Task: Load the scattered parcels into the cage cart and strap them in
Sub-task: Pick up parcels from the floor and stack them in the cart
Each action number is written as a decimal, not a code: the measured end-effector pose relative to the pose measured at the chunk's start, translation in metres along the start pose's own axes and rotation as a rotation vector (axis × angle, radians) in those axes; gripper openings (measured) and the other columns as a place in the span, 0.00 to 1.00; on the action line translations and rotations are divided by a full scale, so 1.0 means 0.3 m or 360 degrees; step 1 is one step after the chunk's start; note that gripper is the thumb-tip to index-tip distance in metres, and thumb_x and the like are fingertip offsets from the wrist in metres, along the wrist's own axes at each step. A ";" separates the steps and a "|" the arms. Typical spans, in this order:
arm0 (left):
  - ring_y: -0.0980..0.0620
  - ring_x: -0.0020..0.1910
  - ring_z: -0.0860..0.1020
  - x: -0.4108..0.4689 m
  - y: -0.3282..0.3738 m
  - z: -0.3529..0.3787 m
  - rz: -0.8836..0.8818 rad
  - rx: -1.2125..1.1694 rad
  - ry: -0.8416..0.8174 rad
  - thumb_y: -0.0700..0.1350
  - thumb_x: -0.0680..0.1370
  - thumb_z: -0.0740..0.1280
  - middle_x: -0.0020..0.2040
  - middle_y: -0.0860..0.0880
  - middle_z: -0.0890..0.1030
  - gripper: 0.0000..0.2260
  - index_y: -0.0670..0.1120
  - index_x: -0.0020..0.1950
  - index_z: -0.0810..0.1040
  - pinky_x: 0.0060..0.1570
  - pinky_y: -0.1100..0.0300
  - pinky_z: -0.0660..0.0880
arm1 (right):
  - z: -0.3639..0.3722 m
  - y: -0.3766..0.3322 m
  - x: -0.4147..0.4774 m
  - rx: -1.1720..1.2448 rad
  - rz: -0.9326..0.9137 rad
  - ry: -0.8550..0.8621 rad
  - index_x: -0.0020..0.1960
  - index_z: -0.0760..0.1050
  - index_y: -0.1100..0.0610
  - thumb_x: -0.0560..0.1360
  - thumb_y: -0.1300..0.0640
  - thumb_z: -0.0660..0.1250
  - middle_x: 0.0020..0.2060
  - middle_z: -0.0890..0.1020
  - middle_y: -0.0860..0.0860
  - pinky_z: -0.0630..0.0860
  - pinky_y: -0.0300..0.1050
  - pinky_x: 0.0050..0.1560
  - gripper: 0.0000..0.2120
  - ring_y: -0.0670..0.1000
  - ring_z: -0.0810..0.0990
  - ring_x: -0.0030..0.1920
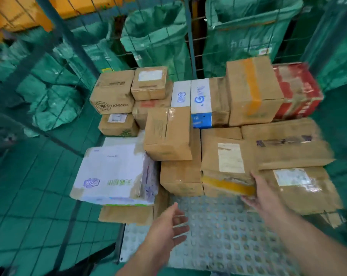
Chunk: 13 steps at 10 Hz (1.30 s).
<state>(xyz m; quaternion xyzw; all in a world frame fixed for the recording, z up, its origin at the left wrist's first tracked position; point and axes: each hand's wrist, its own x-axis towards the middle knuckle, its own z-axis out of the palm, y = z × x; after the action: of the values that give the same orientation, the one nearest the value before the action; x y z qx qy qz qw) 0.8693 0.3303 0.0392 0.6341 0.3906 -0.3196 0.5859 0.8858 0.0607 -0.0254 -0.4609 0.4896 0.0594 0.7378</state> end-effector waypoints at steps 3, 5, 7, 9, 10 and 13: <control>0.42 0.55 0.84 0.212 0.187 0.205 -0.0159 0.0092 0.0013 0.57 0.83 0.64 0.54 0.44 0.87 0.18 0.43 0.57 0.83 0.57 0.46 0.78 | 0.233 -0.218 0.476 -0.0193 -0.0116 0.0051 0.63 0.74 0.47 0.74 0.36 0.70 0.54 0.81 0.48 0.80 0.56 0.62 0.24 0.53 0.81 0.56; 0.39 0.58 0.81 0.243 0.194 0.168 -0.0259 0.0188 0.0070 0.55 0.84 0.61 0.58 0.41 0.84 0.19 0.41 0.60 0.81 0.63 0.44 0.75 | 0.332 -0.197 0.671 -0.0626 -0.0147 -0.0208 0.76 0.67 0.43 0.83 0.42 0.57 0.62 0.79 0.47 0.73 0.58 0.70 0.22 0.54 0.78 0.62; 0.43 0.57 0.83 0.287 0.188 0.129 -0.0152 0.0377 0.0052 0.56 0.84 0.60 0.57 0.44 0.85 0.19 0.43 0.61 0.81 0.60 0.45 0.79 | 0.273 -0.187 0.687 -0.1188 -0.0159 -0.0285 0.82 0.56 0.50 0.83 0.36 0.54 0.71 0.71 0.49 0.67 0.55 0.73 0.32 0.59 0.71 0.71; 0.46 0.57 0.82 0.266 0.187 0.184 -0.0052 0.0693 -0.0087 0.52 0.85 0.61 0.57 0.46 0.84 0.14 0.45 0.60 0.79 0.63 0.46 0.78 | 0.108 0.048 0.471 -0.1926 -0.1072 0.0020 0.63 0.65 0.73 0.81 0.35 0.41 0.58 0.69 0.77 0.57 0.25 0.64 0.40 0.41 0.70 0.63; 0.47 0.53 0.82 0.224 0.148 0.170 0.0010 0.0956 -0.0182 0.51 0.85 0.62 0.54 0.45 0.84 0.11 0.45 0.57 0.80 0.58 0.51 0.80 | 0.043 0.239 0.263 -0.1325 -0.0105 -0.0678 0.56 0.77 0.58 0.84 0.47 0.57 0.43 0.79 0.59 0.77 0.37 0.44 0.16 0.54 0.80 0.41; 0.57 0.31 0.77 0.188 -0.073 -0.115 0.0459 0.2193 -0.0878 0.45 0.76 0.73 0.35 0.55 0.83 0.03 0.50 0.42 0.83 0.31 0.65 0.72 | 0.002 0.504 -0.437 -0.2417 -0.0030 -0.1240 0.52 0.80 0.46 0.79 0.46 0.67 0.51 0.85 0.46 0.77 0.42 0.53 0.06 0.49 0.82 0.51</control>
<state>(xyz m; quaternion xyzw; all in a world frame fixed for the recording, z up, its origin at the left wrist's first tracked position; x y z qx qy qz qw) 0.8762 0.3714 -0.0165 0.7987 -0.1454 -0.5587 0.1695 0.7374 0.1947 -0.0175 -0.7814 0.0244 0.5196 0.3448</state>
